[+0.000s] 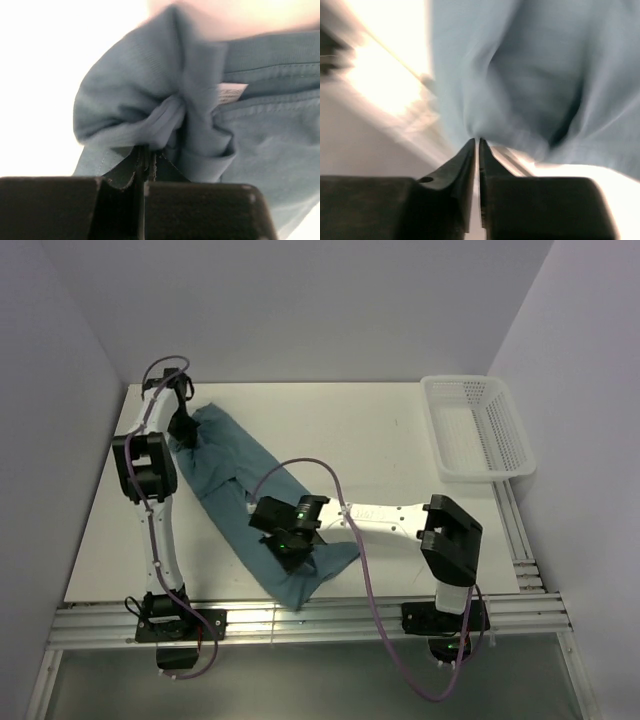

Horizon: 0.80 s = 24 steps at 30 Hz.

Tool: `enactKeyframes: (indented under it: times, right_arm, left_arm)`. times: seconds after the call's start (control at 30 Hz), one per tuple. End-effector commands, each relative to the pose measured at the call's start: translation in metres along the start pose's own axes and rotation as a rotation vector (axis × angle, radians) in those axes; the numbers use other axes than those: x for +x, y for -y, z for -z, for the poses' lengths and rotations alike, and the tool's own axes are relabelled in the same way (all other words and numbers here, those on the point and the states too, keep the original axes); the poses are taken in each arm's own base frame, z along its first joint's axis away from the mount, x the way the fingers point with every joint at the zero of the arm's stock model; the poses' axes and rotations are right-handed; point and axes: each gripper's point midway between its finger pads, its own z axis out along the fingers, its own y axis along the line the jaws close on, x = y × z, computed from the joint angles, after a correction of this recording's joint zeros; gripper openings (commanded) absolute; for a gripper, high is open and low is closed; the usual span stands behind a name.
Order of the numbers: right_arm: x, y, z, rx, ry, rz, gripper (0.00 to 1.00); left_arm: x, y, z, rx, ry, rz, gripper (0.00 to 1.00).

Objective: Roll the t-shirts
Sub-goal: Fold the tshirt

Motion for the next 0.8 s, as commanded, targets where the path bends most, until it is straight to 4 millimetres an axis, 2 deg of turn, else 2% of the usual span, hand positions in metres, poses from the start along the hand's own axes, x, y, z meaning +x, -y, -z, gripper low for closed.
enactKeyframes:
  times: [0.0, 0.03, 0.07, 0.1, 0.13, 0.17, 0.2, 0.23, 0.27, 0.3, 0.33, 0.37, 0.4, 0.43, 0.47, 0.5, 0.53, 0.57, 0.6, 0.63, 0.67, 0.7, 0.73, 0.77]
  right_arm:
    - [-0.039, -0.066, 0.030, -0.185, 0.106, 0.132, 0.16]
    - [-0.042, -0.072, 0.035, -0.203, 0.119, 0.141, 0.26]
    - [-0.048, -0.074, 0.042, -0.220, 0.137, 0.141, 0.31]
    - [-0.058, -0.078, 0.057, -0.251, 0.175, 0.140, 0.36]
    - [-0.072, -0.072, 0.067, -0.272, 0.209, 0.115, 0.46]
    - [-0.081, -0.069, 0.077, -0.292, 0.235, 0.098, 0.51]
    - [-0.094, -0.068, 0.094, -0.326, 0.277, 0.085, 0.57]
    - [-0.103, -0.061, 0.100, -0.334, 0.295, 0.066, 0.59]
    - [-0.120, -0.041, 0.105, -0.318, 0.318, 0.011, 0.60]
    - [-0.133, -0.034, 0.109, -0.326, 0.333, -0.007, 0.61]
    - [-0.142, -0.023, 0.108, -0.312, 0.342, -0.030, 0.61]
    - [-0.155, -0.001, 0.103, -0.281, 0.352, -0.077, 0.61]
    - [-0.166, 0.006, 0.104, -0.280, 0.372, -0.093, 0.61]
    - [-0.172, 0.015, 0.101, -0.280, 0.379, -0.115, 0.61]
    - [-0.177, 0.024, 0.093, -0.277, 0.374, -0.146, 0.61]
    - [-0.188, 0.042, 0.090, -0.274, 0.396, -0.183, 0.61]
    - [-0.192, 0.049, 0.086, -0.279, 0.396, -0.202, 0.61]
    - [-0.196, 0.060, 0.074, -0.269, 0.382, -0.233, 0.61]
    - [-0.205, 0.079, 0.070, -0.256, 0.398, -0.267, 0.61]
    - [-0.209, 0.086, 0.065, -0.260, 0.395, -0.281, 0.61]
    - [-0.212, 0.096, 0.051, -0.253, 0.378, -0.304, 0.61]
    - [-0.221, 0.103, 0.048, -0.266, 0.399, -0.312, 0.61]
    - [-0.227, 0.119, 0.045, -0.262, 0.408, -0.341, 0.61]
    - [-0.229, 0.125, 0.033, -0.277, 0.392, -0.358, 0.61]
  left_arm:
    - [-0.002, 0.158, 0.003, 0.451, 0.194, -0.064, 0.00]
    - [0.003, 0.163, 0.012, 0.458, 0.204, -0.078, 0.00]
    - [0.008, 0.166, 0.018, 0.463, 0.208, -0.091, 0.00]
    - [0.013, 0.165, 0.021, 0.456, 0.208, -0.095, 0.00]
    - [0.013, 0.156, 0.027, 0.442, 0.209, -0.086, 0.03]
    - [0.011, 0.150, 0.029, 0.441, 0.209, -0.083, 0.05]
    - [0.002, 0.134, 0.024, 0.416, 0.202, -0.061, 0.15]
    - [-0.006, 0.125, 0.027, 0.411, 0.204, -0.048, 0.23]
    - [-0.015, 0.118, 0.036, 0.424, 0.204, -0.042, 0.31]
    - [-0.036, 0.097, 0.033, 0.412, 0.203, -0.004, 0.39]
    - [-0.047, 0.088, 0.038, 0.413, 0.212, -0.003, 0.54]
    - [-0.057, 0.081, 0.042, 0.413, 0.220, 0.007, 0.61]
    - [-0.074, 0.072, 0.049, 0.428, 0.228, 0.021, 0.66]
    - [-0.083, 0.068, 0.058, 0.439, 0.247, 0.011, 0.86]
    - [-0.091, 0.065, 0.065, 0.448, 0.261, 0.011, 0.99]
    - [-0.103, 0.066, 0.081, 0.479, 0.292, 0.010, 0.99]
    - [-0.111, 0.066, 0.094, 0.495, 0.320, -0.009, 1.00]
    - [-0.117, 0.065, 0.104, 0.502, 0.345, -0.009, 0.99]
    - [-0.124, 0.068, 0.119, 0.528, 0.372, -0.012, 1.00]
    - [-0.128, 0.069, 0.133, 0.552, 0.399, -0.025, 1.00]
    - [-0.129, 0.070, 0.140, 0.573, 0.406, -0.032, 1.00]
    - [-0.124, 0.071, 0.142, 0.587, 0.393, -0.043, 1.00]
    - [-0.118, 0.073, 0.155, 0.634, 0.381, -0.062, 0.99]
    - [-0.112, 0.072, 0.157, 0.640, 0.363, -0.066, 1.00]
